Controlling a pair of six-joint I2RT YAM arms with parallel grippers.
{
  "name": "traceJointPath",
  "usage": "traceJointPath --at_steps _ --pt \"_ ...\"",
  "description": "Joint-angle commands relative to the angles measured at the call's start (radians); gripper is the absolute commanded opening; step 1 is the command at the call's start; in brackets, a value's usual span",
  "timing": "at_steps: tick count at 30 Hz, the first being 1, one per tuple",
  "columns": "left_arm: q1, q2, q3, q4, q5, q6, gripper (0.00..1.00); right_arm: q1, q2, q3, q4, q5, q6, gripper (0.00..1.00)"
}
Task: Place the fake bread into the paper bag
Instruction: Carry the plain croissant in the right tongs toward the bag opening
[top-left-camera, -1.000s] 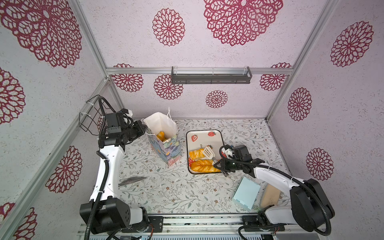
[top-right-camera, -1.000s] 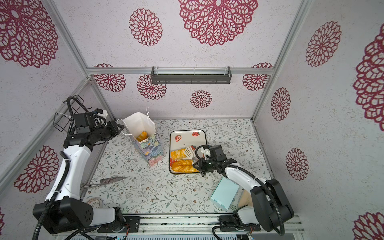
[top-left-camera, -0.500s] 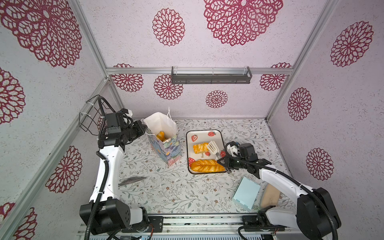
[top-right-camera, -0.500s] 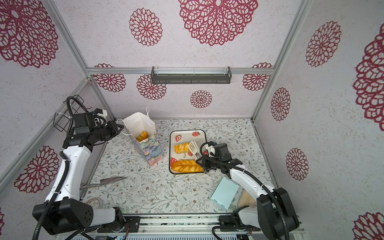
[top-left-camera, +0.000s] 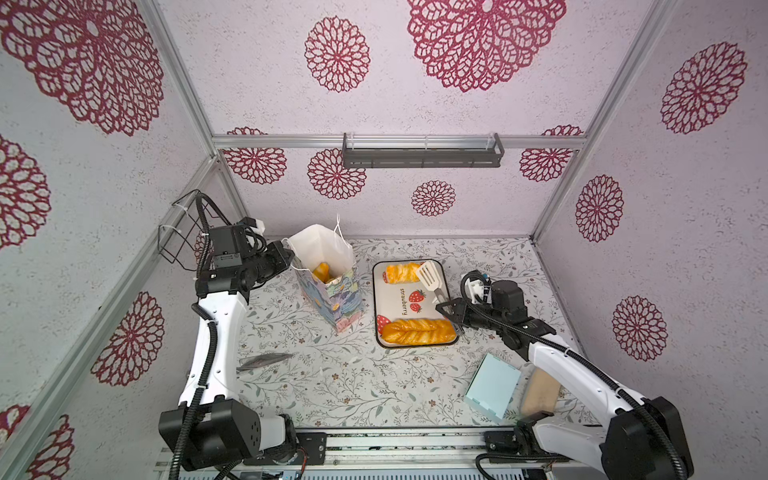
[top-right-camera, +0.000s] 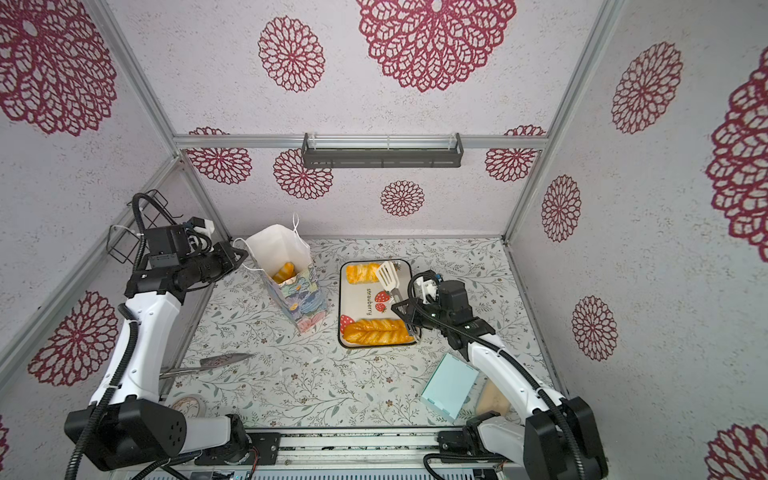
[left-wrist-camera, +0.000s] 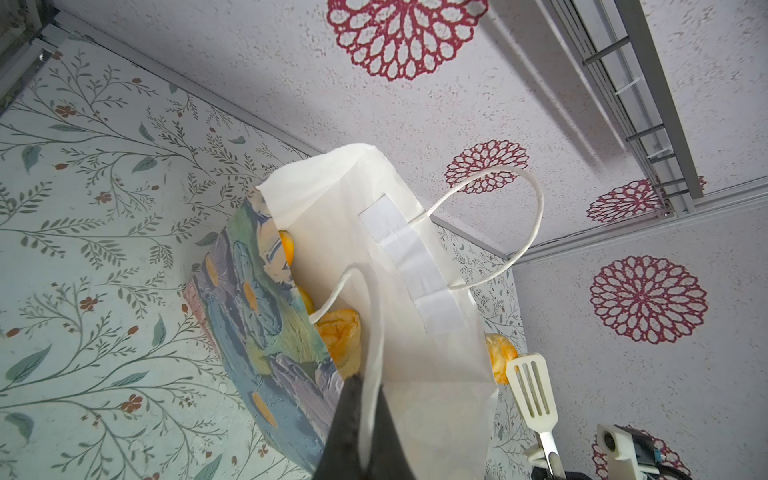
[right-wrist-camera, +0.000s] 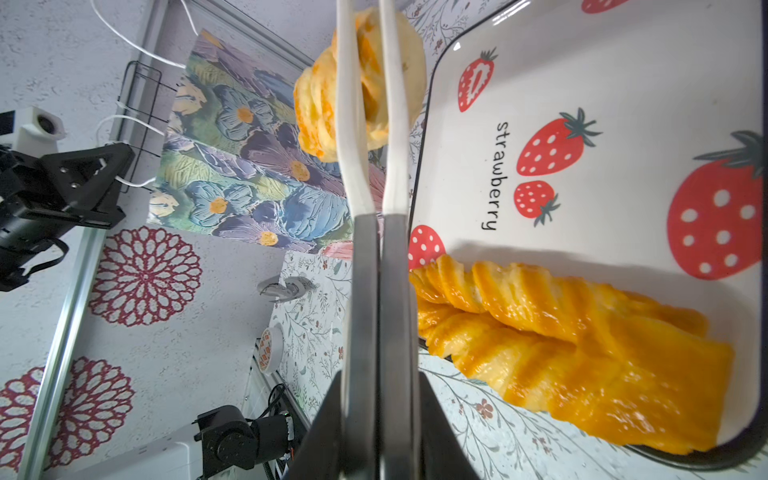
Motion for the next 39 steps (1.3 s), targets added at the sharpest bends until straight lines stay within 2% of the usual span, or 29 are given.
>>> traceJointPath --at_steps 1,22,39 --pt "-0.004 -0.021 -0.003 -0.016 0.007 0.013 0.02 -0.004 -0.046 0.059 0.111 -0.061 0.019 0.22" --pt "-0.004 -0.026 -0.01 -0.02 0.005 0.016 0.02 0.009 -0.059 0.095 0.36 -0.128 0.166 0.23" --pt "-0.006 -0.026 -0.007 -0.021 0.011 0.014 0.02 0.169 0.074 0.225 0.434 -0.093 0.174 0.23"
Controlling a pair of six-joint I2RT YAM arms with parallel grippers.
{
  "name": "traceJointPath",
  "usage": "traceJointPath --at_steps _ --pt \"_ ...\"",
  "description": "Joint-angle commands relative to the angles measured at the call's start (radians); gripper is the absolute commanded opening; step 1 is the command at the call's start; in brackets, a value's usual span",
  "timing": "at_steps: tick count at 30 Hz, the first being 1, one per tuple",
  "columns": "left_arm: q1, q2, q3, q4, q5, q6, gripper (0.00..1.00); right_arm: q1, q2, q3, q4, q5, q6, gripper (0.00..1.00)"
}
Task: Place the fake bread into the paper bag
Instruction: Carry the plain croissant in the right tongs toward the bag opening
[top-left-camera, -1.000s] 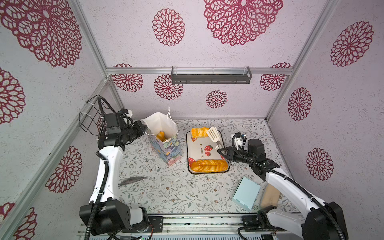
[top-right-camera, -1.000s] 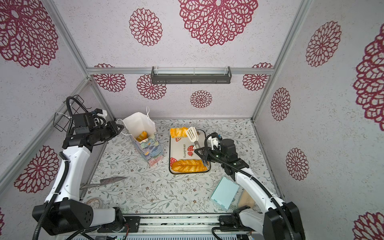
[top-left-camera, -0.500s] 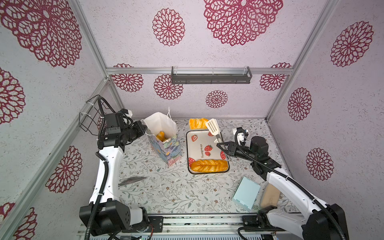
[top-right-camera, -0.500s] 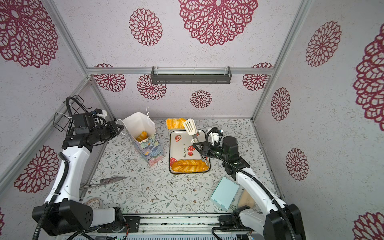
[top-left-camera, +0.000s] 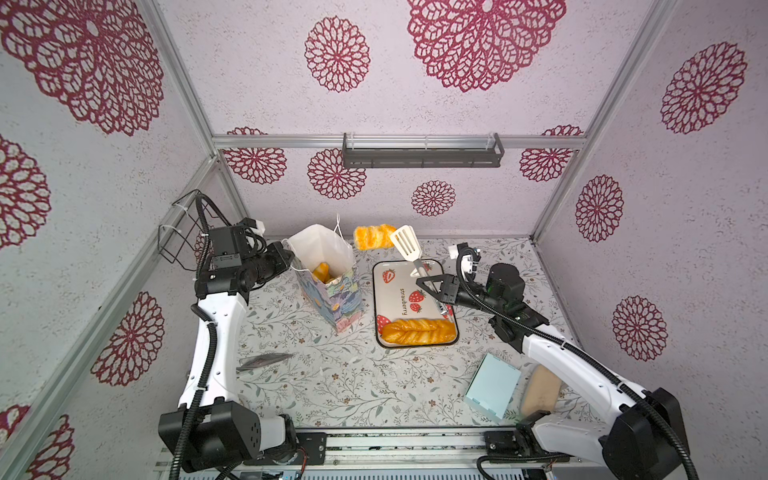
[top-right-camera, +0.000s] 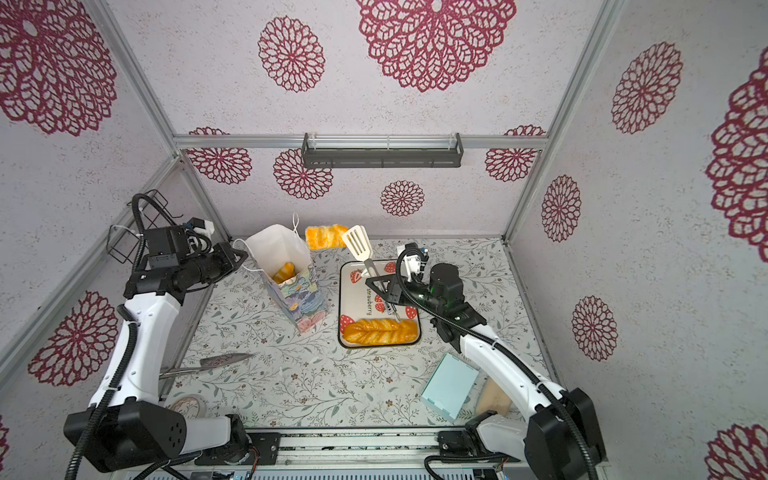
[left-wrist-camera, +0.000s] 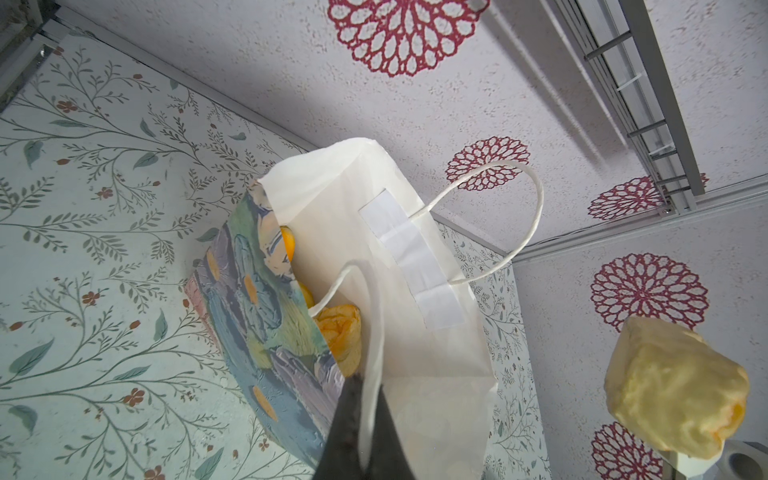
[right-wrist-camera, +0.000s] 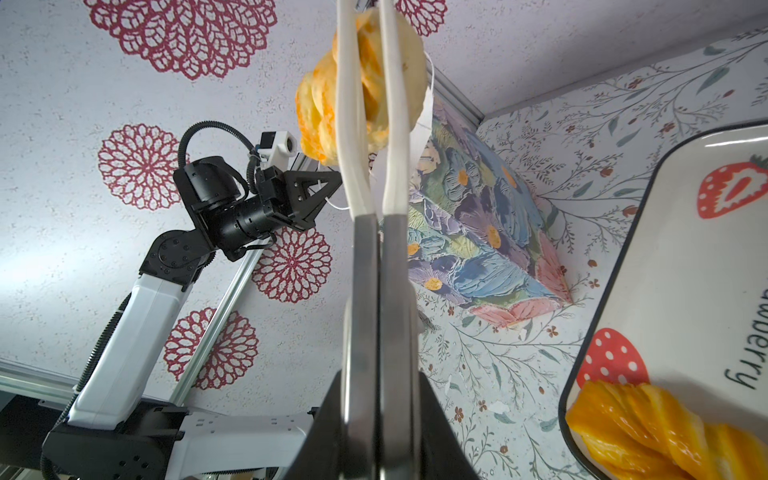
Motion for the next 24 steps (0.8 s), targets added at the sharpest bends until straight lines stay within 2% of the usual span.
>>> traceJointPath --at_steps 1,24 --pt "-0.005 -0.018 -0.008 -0.004 0.012 0.012 0.02 0.031 0.015 0.065 0.115 0.003 -0.002 0.23" --pt "-0.005 -0.025 -0.013 -0.012 0.018 0.018 0.02 0.153 0.255 0.206 0.219 0.0 0.053 0.24"
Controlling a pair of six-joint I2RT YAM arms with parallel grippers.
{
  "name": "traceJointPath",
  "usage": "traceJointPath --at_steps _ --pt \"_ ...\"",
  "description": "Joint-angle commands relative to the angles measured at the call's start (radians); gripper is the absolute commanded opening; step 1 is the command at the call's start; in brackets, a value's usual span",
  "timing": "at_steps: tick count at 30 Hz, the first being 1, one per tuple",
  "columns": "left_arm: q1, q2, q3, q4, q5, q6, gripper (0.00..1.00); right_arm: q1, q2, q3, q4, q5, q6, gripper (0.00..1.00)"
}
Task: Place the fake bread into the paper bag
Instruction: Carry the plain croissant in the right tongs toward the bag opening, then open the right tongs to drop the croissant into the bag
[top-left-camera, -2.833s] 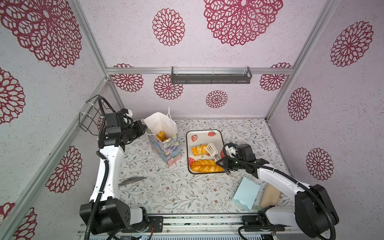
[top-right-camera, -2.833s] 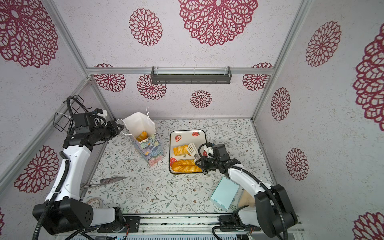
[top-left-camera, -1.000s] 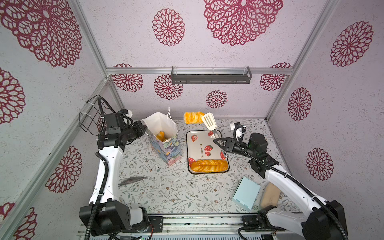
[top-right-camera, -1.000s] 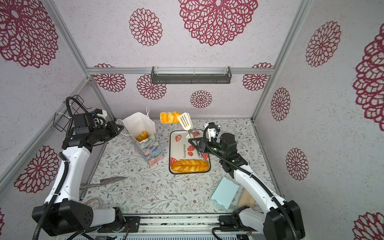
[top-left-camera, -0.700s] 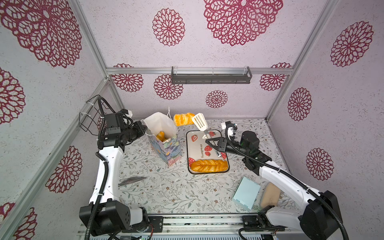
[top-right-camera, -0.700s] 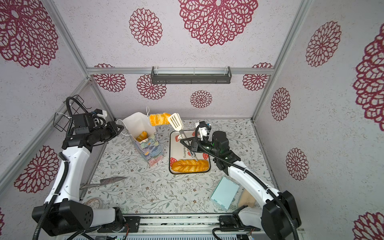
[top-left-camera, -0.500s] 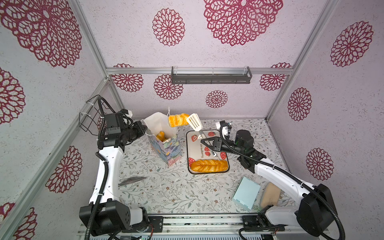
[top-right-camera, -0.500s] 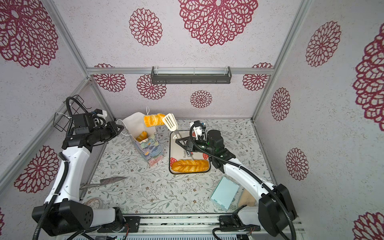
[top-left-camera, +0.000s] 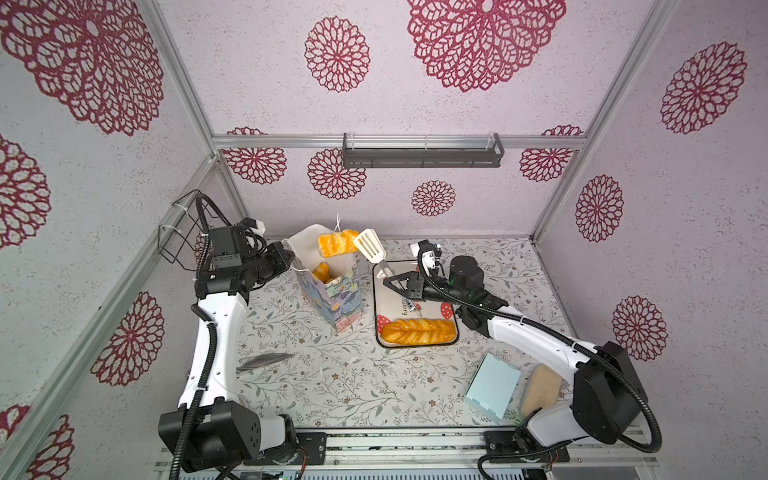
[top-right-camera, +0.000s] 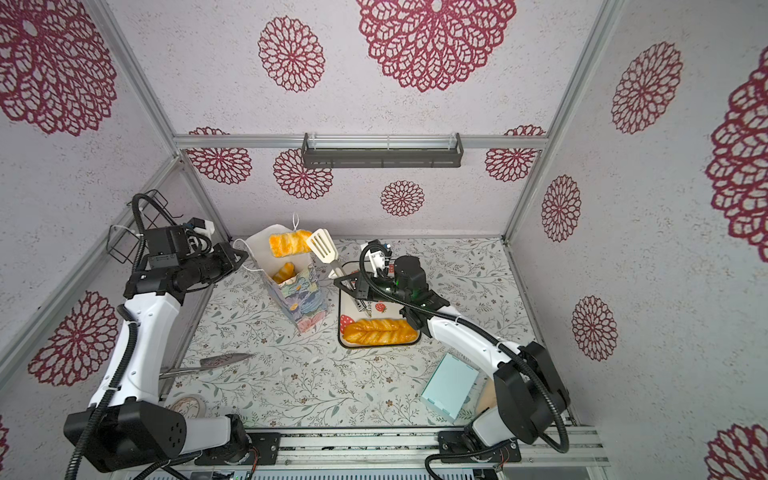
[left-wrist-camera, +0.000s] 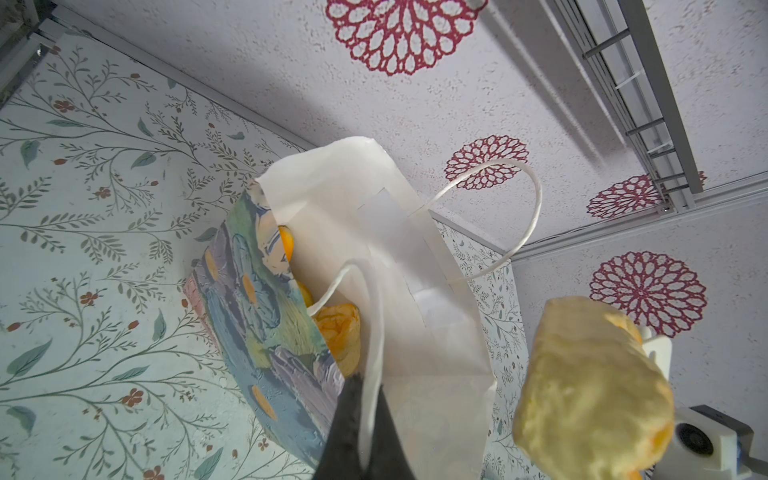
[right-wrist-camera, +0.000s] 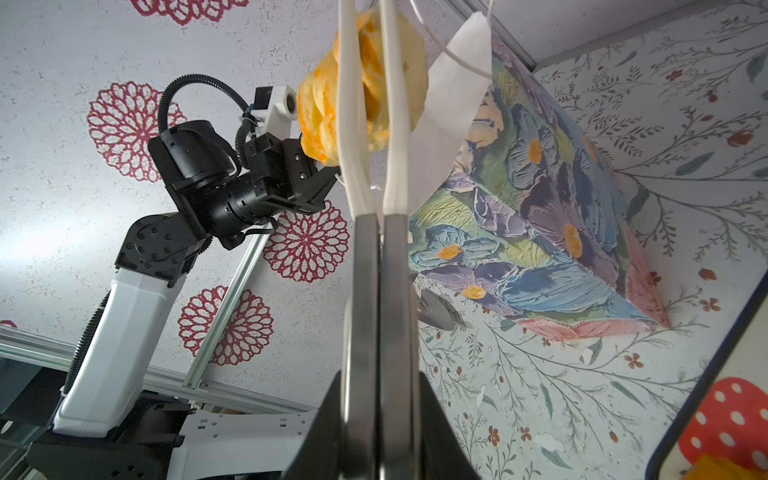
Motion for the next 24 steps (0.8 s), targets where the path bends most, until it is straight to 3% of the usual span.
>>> traceJointPath --at_steps 1,24 --pt "-0.003 -0.026 -0.013 -0.012 0.015 0.014 0.02 0.011 -0.001 0.052 0.115 -0.008 0.011 0.24" --pt "-0.004 -0.029 -0.02 -0.005 0.022 0.012 0.02 0.021 0.029 0.069 0.092 -0.025 0.013 0.37"
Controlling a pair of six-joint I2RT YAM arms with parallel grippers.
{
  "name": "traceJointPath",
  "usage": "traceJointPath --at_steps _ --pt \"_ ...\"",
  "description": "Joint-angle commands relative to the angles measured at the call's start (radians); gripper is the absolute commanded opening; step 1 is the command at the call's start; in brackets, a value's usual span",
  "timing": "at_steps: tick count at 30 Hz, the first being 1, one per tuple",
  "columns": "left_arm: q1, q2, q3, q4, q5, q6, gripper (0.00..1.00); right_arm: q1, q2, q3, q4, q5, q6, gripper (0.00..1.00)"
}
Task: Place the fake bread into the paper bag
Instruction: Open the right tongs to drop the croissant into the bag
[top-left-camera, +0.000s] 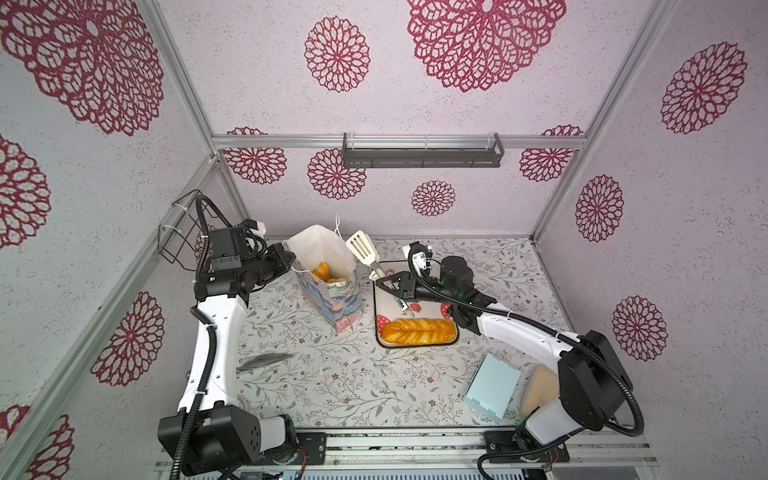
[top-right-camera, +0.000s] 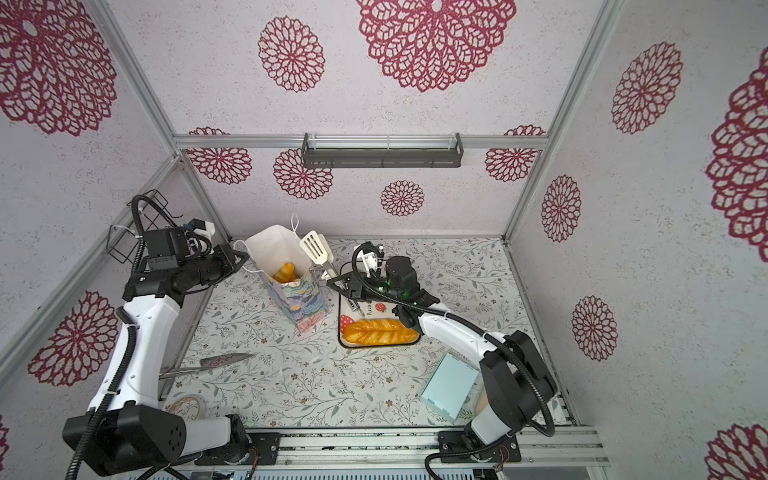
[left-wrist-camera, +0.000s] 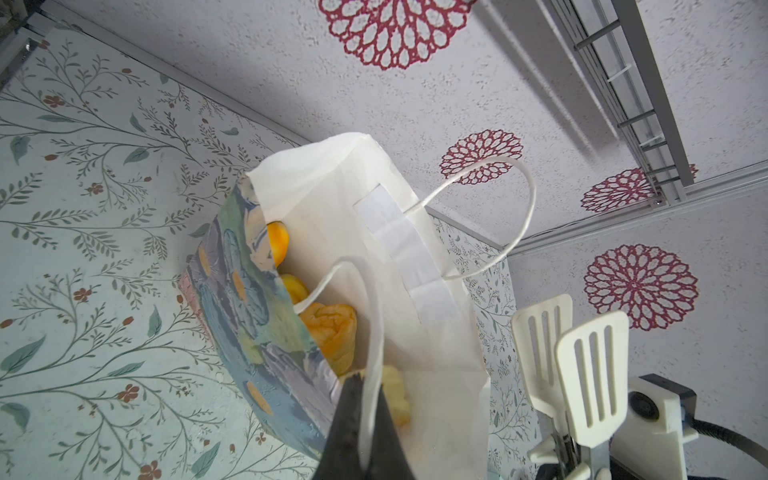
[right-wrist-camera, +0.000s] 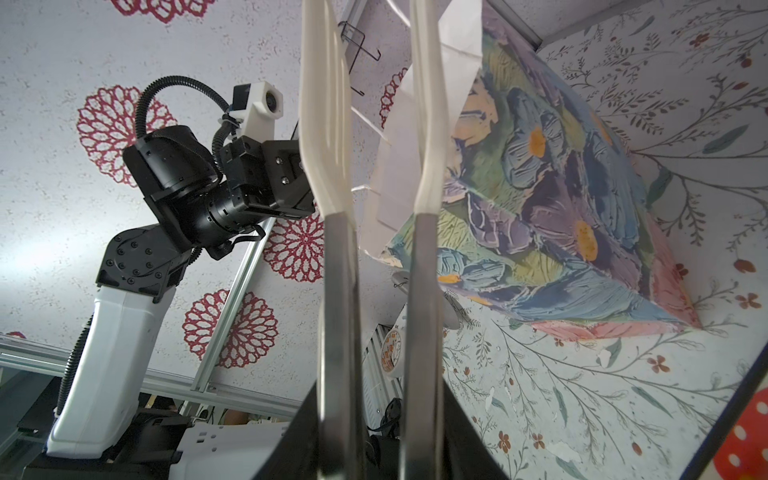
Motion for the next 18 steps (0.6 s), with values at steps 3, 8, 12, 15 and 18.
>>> traceJointPath --at_steps 3,8,12,15,18 --pt "-0.004 -0.012 -0.007 0.0 0.008 0.011 0.02 0.006 -0.06 0.052 -0.001 -0.01 -0.062 0.37" --pt "-0.004 -0.01 -0.011 0.001 0.007 0.01 0.02 0.003 -0.101 0.053 -0.088 0.012 -0.108 0.37" --pt "-0.003 -0.01 -0.013 0.004 0.012 0.006 0.02 -0.008 -0.143 0.039 -0.144 0.034 -0.137 0.37" --pt "-0.003 -0.012 -0.012 0.005 0.012 0.008 0.02 -0.028 -0.181 0.011 -0.188 0.051 -0.151 0.37" --pt "-0.004 -0.011 -0.01 0.008 0.015 0.006 0.02 -0.056 -0.226 -0.034 -0.219 0.062 -0.151 0.37"
